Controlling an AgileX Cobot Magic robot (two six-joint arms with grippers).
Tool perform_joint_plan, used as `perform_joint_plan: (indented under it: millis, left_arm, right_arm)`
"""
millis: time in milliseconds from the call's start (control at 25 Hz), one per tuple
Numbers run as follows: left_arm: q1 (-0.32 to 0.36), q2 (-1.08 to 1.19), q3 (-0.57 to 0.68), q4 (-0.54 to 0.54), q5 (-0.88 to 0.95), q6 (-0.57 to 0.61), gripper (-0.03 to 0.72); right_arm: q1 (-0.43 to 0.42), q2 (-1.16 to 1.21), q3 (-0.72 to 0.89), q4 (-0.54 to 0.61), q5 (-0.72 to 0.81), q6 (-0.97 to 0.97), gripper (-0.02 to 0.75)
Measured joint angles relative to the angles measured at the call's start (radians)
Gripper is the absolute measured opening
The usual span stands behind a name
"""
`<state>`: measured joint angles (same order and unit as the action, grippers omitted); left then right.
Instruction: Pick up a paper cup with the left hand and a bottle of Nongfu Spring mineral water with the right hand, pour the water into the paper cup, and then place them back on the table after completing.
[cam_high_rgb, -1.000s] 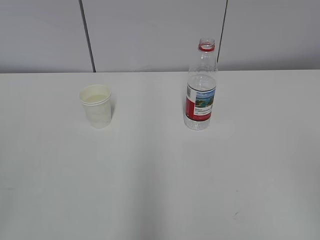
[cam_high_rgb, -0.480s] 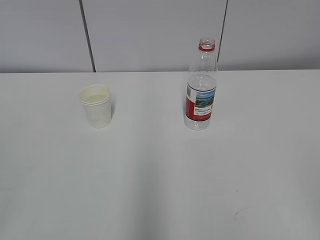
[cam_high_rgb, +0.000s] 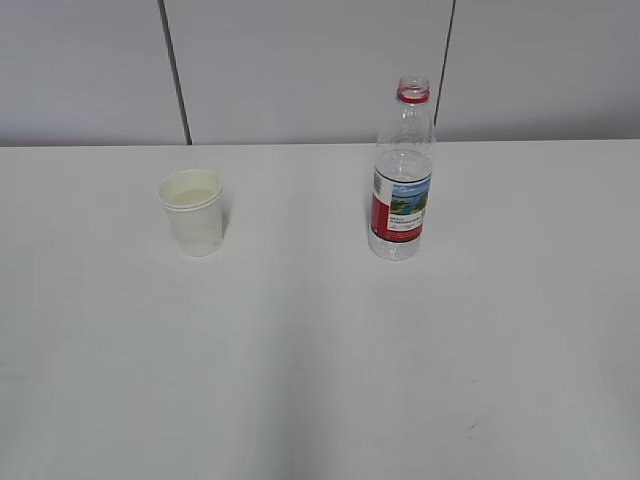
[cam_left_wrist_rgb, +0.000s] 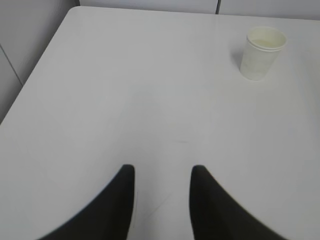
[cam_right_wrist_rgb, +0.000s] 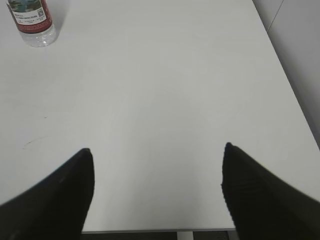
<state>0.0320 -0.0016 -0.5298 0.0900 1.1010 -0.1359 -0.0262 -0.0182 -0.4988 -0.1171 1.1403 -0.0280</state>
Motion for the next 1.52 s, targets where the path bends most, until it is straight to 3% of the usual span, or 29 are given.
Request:
perform_joint_plan:
  millis: [1520]
  left_arm:
    - [0.000,0.000,0.000,0.000,0.000,0.000,0.238]
  right_arm:
    - [0.000,0.000,0.000,-0.001,0.001,0.000,0.587]
